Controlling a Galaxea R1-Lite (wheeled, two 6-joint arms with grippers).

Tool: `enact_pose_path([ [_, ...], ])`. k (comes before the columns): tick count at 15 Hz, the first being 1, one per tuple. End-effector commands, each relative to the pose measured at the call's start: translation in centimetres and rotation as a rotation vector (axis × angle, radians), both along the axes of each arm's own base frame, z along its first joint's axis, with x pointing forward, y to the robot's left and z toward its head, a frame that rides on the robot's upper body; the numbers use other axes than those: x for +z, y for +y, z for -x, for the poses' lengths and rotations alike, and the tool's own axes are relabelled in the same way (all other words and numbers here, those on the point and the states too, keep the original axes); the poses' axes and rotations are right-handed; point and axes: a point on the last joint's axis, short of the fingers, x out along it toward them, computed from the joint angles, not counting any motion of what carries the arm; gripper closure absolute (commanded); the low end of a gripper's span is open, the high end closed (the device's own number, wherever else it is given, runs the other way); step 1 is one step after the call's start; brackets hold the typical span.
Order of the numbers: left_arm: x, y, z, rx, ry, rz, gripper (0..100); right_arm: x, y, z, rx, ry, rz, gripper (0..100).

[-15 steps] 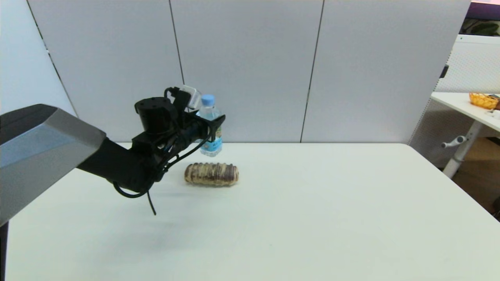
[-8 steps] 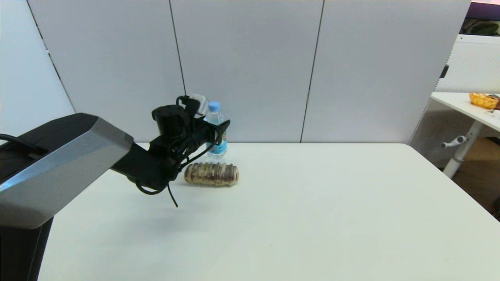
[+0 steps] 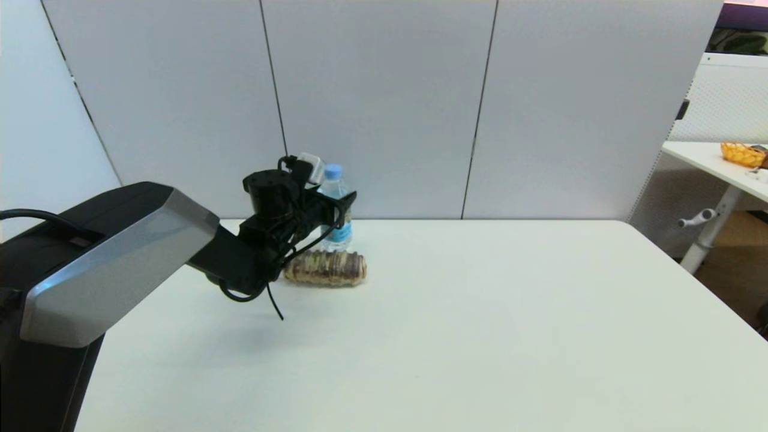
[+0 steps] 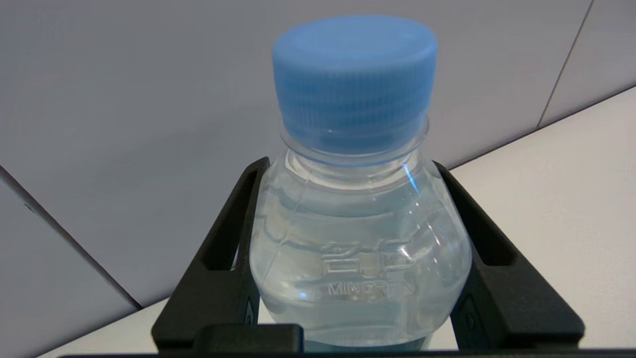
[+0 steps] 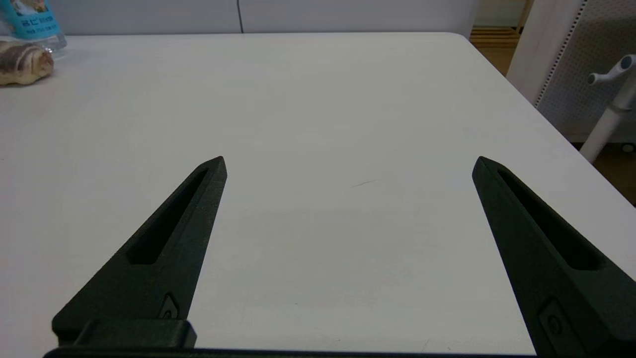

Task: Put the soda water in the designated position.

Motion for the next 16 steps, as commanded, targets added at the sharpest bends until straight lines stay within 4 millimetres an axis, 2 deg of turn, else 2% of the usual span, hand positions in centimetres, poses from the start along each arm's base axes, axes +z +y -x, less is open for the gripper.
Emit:
enact_pose_path([
  [1,0.1,0.0,0.0,-0.001,-0.005,0.006,100,0.0,0.0,0.0,-0.001,-0.001,0.0,0],
  [2,-0.1,0.0,0.0,-0.001,-0.002,0.005,0,0.0,0.0,0.0,0.001,-0.001,0.0,0],
  [7,0.1,0.1,-0.1,0.002,-0.005,0.004,0,0.0,0.0,0.0,0.001,-0.001,0.0,0],
  [9,1.2,0.3,0.4,0.001,-0.02,0.007,0,0.0,0.0,0.0,0.001,-0.001,0.0,0],
  [10,2.6,0.7,1.2,0.001,-0.033,0.002,0,0.0,0.0,0.0,-0.001,-0.001,0.0,0],
  [13,6.6,2.2,5.4,-0.002,-0.012,-0.013,0,0.0,0.0,0.0,0.001,-0.001,0.0,0],
  [14,7.6,3.0,7.4,-0.002,0.011,-0.021,0,0.0,0.0,0.0,0.001,-0.001,0.0,0],
  [16,9.4,5.1,13.1,-0.004,0.063,-0.041,0,0.0,0.0,0.0,-0.001,-0.001,0.0,0],
])
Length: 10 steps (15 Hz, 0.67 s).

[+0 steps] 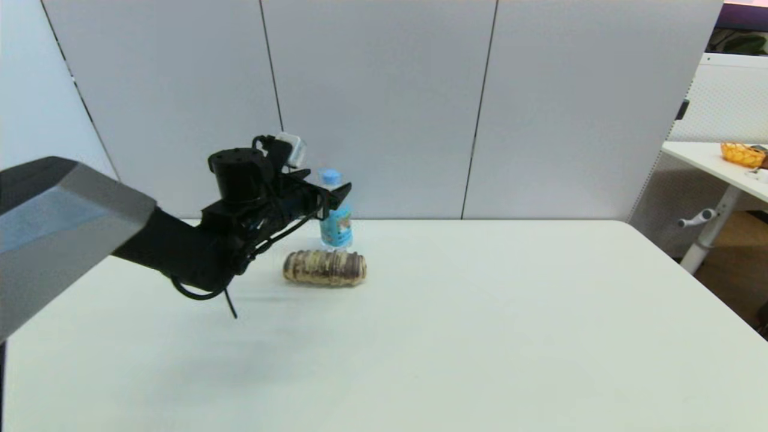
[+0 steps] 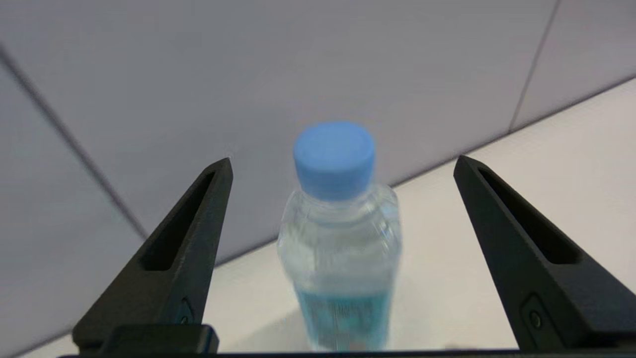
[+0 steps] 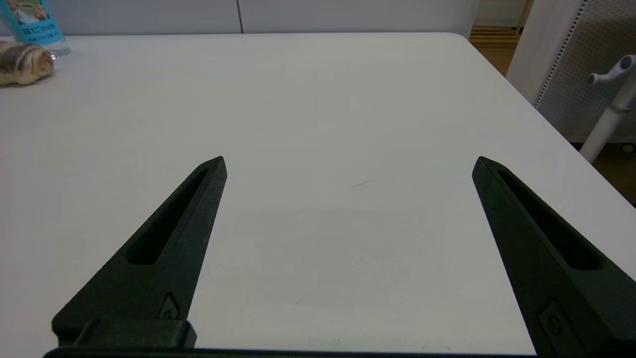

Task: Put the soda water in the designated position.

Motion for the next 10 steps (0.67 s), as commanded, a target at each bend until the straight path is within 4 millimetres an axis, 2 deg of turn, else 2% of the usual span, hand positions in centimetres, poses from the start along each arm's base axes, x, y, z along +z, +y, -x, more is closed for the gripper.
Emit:
enact_pose_path([
  [1,5.2,4.2,11.3,-0.003,0.047,-0.019,0,0.0,0.0,0.0,0.001,-0.001,0.0,0],
  [4,5.4,7.6,19.8,0.008,0.084,-0.004,0,0.0,0.0,0.0,-0.001,-0.001,0.0,0],
  [7,3.5,10.4,27.1,0.019,0.118,0.033,0,0.0,0.0,0.0,0.001,-0.001,0.0,0],
  [10,1.6,12.3,31.9,0.068,0.078,0.046,0,0.0,0.0,0.0,0.001,-0.001,0.0,0],
])
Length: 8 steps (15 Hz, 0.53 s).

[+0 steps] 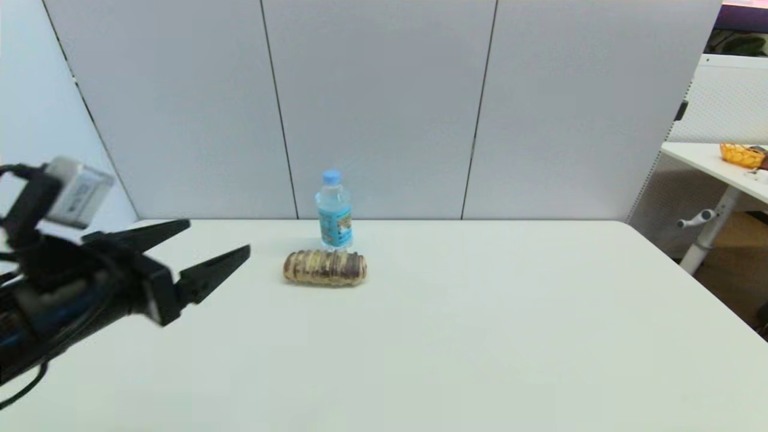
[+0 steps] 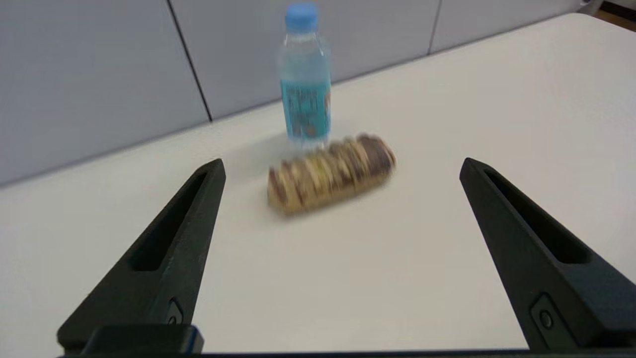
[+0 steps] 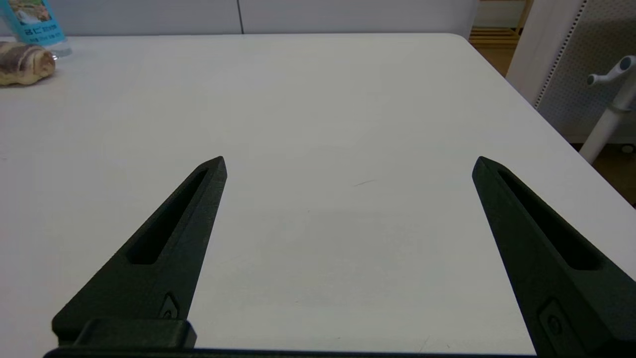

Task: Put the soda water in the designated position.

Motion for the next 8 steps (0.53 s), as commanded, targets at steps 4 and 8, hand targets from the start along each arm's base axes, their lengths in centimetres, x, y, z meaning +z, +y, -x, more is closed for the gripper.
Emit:
enact_pose_path([
  [4,-4.9,5.4,12.0,0.24,-0.131,0.054,0,0.0,0.0,0.0,0.001,0.0,0.0,0],
  [8,-6.2,5.9,14.3,0.344,-0.211,0.092,0,0.0,0.0,0.0,0.001,0.0,0.0,0],
])
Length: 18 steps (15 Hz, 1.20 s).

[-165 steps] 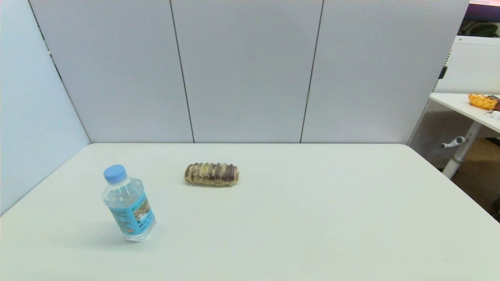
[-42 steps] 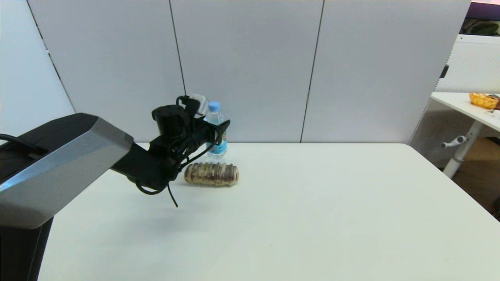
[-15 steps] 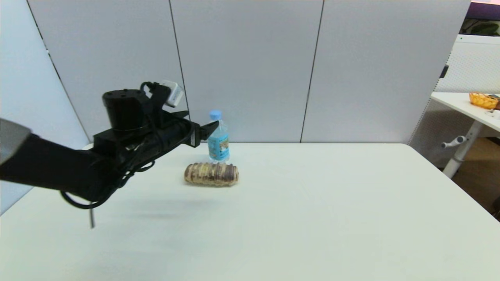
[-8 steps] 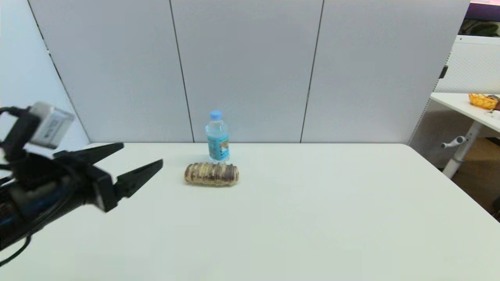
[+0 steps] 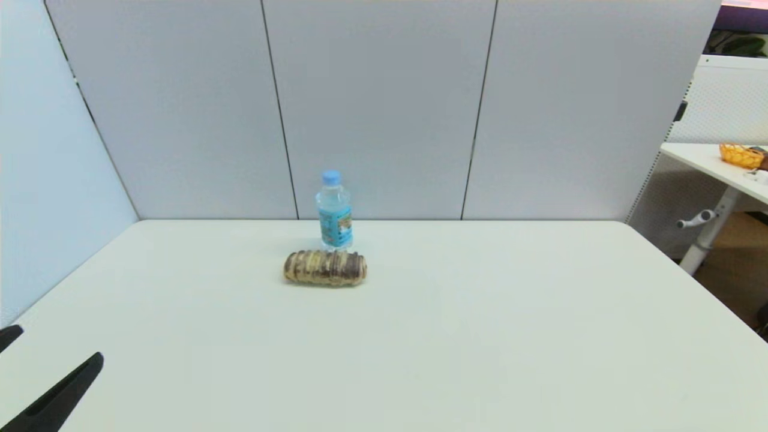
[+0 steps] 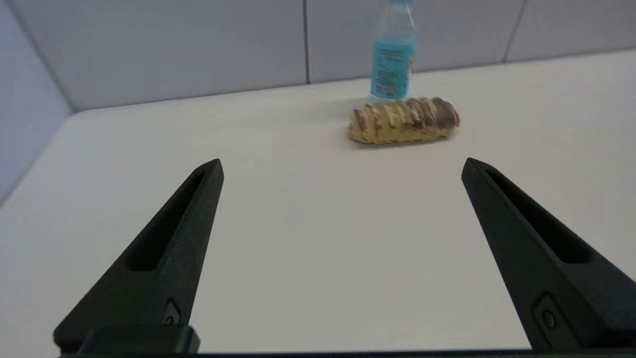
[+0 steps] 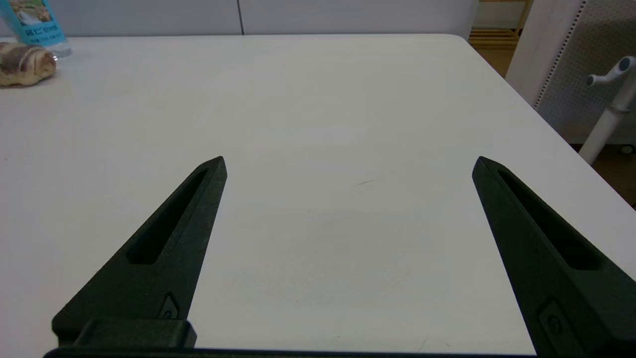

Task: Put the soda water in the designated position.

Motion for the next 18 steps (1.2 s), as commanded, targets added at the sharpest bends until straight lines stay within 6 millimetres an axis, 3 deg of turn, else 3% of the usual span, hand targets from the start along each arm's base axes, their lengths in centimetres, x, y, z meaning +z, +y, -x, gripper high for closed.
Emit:
enact_pose_path([
  [1,-1.9,0.5,3.0,0.116,-0.102,0.029,0,0.0,0.0,0.0,0.001,-0.001,-0.001,0],
  [8,-7.0,0.5,5.9,0.142,-0.098,0.025,0,0.0,0.0,0.0,0.001,-0.001,0.0,0],
  [12,-8.4,0.7,5.9,0.216,0.008,0.013,0,0.0,0.0,0.0,0.001,-0.001,-0.001,0],
  [18,-8.4,0.7,5.9,0.233,0.005,0.073,0,0.0,0.0,0.0,0.001,-0.001,-0.001,0],
])
